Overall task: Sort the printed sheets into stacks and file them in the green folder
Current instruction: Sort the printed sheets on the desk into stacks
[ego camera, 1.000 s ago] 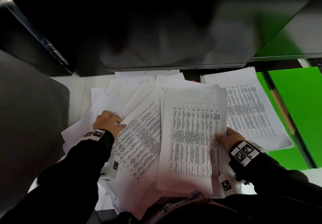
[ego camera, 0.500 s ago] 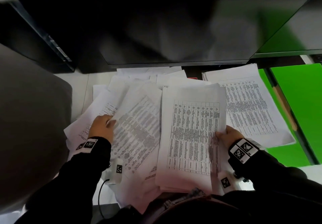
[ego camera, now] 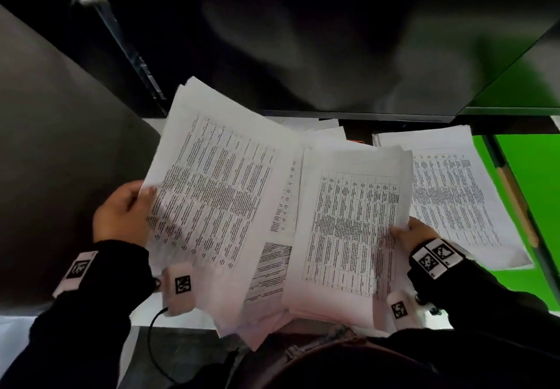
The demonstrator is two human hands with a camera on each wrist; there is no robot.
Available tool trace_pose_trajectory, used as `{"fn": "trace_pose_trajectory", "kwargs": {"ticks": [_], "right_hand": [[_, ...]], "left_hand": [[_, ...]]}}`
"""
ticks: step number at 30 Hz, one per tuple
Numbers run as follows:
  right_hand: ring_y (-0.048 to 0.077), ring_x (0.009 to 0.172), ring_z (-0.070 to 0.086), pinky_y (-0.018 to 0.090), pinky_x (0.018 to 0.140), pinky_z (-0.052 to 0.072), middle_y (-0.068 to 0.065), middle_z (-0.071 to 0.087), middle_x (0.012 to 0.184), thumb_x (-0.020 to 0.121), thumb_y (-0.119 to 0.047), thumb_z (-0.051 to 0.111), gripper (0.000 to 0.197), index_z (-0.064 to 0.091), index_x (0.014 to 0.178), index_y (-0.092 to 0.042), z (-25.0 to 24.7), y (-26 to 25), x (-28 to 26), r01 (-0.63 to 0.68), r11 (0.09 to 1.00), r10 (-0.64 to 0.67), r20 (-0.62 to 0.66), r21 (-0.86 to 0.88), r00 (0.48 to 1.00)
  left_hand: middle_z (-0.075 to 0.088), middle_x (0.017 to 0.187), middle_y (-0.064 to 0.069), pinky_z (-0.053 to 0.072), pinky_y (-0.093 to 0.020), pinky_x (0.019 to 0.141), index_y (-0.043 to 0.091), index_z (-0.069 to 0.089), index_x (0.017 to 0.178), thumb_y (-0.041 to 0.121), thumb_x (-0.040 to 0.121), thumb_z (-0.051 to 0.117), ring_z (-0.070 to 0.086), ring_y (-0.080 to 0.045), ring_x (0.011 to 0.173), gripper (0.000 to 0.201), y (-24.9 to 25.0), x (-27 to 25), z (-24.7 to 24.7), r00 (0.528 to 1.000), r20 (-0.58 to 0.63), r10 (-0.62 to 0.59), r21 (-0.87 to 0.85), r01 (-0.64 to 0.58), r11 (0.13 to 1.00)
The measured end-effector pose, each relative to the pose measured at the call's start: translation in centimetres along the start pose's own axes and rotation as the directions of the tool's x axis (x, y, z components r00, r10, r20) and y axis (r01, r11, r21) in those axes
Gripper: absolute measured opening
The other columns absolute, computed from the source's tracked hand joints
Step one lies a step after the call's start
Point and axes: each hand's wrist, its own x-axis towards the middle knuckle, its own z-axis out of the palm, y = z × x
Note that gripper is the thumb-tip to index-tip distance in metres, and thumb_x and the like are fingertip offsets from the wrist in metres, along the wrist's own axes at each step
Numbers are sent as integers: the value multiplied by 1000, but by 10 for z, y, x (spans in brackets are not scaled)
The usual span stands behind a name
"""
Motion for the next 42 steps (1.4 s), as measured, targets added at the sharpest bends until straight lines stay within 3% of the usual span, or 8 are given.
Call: {"fn": "trace_pose_trajectory", "kwargs": {"ticks": [8, 15, 21, 25, 28, 35, 39, 42], "right_hand": [[29, 94, 56, 27, 77, 36, 17, 61, 117, 94, -22, 49, 36, 50, 126, -5, -18, -23, -7, 102, 995, -102, -15, -4, 995], [14, 76, 55, 18, 70, 36, 4, 60, 91, 93, -14, 52, 11, 59, 101, -16, -24, -56, -20, 371, 926, -356, 158, -75, 921], [23, 100, 57, 28, 86, 42, 7, 62, 110, 93, -24, 50, 31, 53, 120, -11, -4, -82, -27, 441, 893, -416, 201, -96, 887], [28, 110, 59, 45, 101, 41, 9, 65, 116, 89, -28, 58, 33, 57, 118, -13, -4, -79, -19, 450, 893, -431, 302, 9, 850], [24, 111, 59, 44, 106, 37, 3, 66, 117, 87, -31, 60, 32, 61, 117, -19, -5, -76, -19, 424, 904, -411, 382, 54, 828], [19, 96, 62, 35, 98, 44, 5, 69, 108, 82, -26, 67, 30, 67, 109, -13, 7, -75, -16, 352, 929, -369, 318, 112, 873], [11, 80, 56, 13, 62, 38, 4, 66, 103, 82, -25, 68, 40, 58, 118, -14, 3, -68, -6, 347, 932, -362, 198, 110, 911], [19, 99, 58, 23, 84, 38, 6, 63, 119, 78, -30, 71, 61, 44, 131, -15, -4, -56, 9, 198, 973, -214, 146, 117, 966]], "left_hand": [[57, 69, 11, 39, -13, 52, 30, 60, 90, 25, 94, 49, 47, -4, 58, 13, 22, -11, -17, 999, -34, 32, -74, -34, 997], [48, 55, 0, 37, -22, 50, 35, 61, 71, 21, 93, 51, 41, -11, 49, 28, 0, -12, 10, 970, 245, 2, -47, 10, 999], [62, 63, 19, 42, -25, 70, 41, 62, 72, 20, 92, 52, 53, -11, 68, 30, 15, -14, 35, 921, 383, 68, -92, -35, 995], [59, 63, 12, 42, -11, 62, 31, 63, 73, 16, 92, 52, 51, -5, 64, 27, 18, -9, 32, 899, 431, 81, -163, -11, 987], [60, 71, 8, 42, -17, 70, 25, 64, 76, 13, 93, 50, 53, -6, 70, 25, 18, -5, 27, 858, 507, 85, -182, 9, 983], [59, 76, 7, 40, -25, 70, 35, 63, 78, 16, 89, 58, 52, -12, 73, 23, 10, 1, 34, 852, 524, 6, -122, 68, 990], [63, 84, -1, 38, -24, 73, 19, 64, 97, 25, 83, 68, 57, -18, 82, 16, -15, 0, 42, 883, 444, -150, 247, 40, 968], [65, 90, -4, 39, -22, 75, 11, 68, 94, 21, 87, 63, 56, -18, 85, 13, -26, -5, 39, 907, 389, -160, 229, 73, 971]]}}
